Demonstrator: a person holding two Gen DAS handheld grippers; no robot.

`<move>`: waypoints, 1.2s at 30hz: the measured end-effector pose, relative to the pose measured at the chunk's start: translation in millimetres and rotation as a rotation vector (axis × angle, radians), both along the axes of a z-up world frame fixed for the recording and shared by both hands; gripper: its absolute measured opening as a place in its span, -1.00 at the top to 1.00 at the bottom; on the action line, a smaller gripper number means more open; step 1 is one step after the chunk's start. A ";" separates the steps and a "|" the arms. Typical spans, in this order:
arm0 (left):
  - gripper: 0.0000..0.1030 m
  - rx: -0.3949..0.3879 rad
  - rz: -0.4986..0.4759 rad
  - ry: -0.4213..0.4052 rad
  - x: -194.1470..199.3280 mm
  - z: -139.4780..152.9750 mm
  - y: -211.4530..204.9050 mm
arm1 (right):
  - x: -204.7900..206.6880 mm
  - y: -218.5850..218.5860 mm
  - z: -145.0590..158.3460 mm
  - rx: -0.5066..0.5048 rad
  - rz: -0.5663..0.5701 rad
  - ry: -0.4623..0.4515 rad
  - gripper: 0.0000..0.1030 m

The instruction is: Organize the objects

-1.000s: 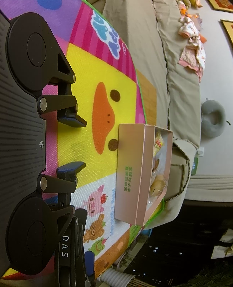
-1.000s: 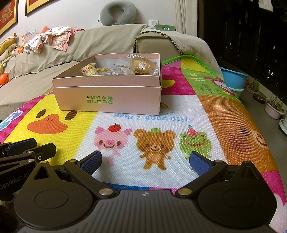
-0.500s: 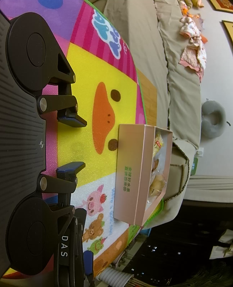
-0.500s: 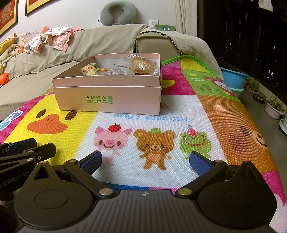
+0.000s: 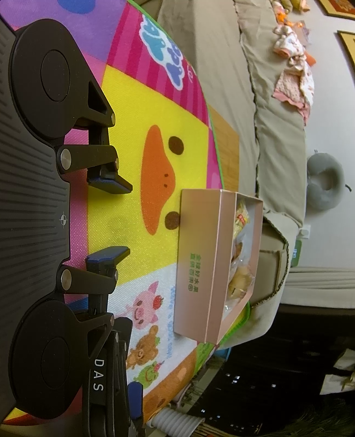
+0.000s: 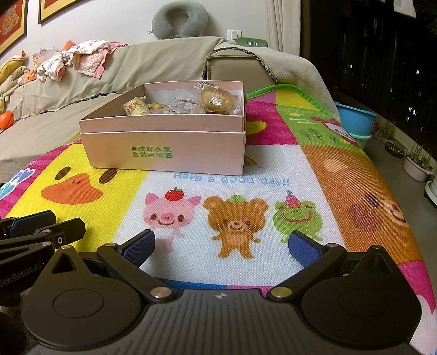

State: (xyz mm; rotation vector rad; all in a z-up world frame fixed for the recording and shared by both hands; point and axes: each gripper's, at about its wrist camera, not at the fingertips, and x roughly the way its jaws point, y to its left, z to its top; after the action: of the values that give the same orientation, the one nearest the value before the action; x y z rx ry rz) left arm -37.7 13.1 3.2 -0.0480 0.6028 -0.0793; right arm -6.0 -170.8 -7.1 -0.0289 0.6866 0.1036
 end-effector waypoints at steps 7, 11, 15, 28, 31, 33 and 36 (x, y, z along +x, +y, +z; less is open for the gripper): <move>0.10 0.006 0.000 0.000 -1.4 -0.4 -1.4 | -0.2 0.1 -0.1 -0.001 0.000 0.000 -1.00; 0.10 0.009 0.001 0.000 -2.1 0.1 -2.6 | -0.4 0.0 -0.1 0.000 0.000 0.000 -1.00; 0.10 0.009 0.001 0.001 -1.9 0.3 -2.8 | -0.5 -0.3 0.0 0.000 0.000 0.000 -1.00; 0.10 0.016 0.001 0.001 -2.8 1.1 -3.5 | -0.1 0.1 0.0 0.000 0.000 0.000 -1.00; 0.10 0.015 0.001 0.002 -2.5 1.1 -3.5 | -0.1 0.1 -0.1 0.000 0.000 0.000 -1.00; 0.10 0.016 0.001 0.001 -2.8 1.1 -3.6 | -0.1 0.1 -0.1 0.000 0.000 0.000 -1.00; 0.10 0.012 0.001 0.002 -3.0 1.2 -3.7 | -0.1 0.1 -0.1 0.000 0.000 0.000 -1.00</move>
State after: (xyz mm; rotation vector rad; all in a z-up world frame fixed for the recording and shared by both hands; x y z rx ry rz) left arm -40.7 9.4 4.4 -0.0363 0.6049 -0.0748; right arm -6.1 -170.7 -7.2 -0.0286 0.6865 0.1032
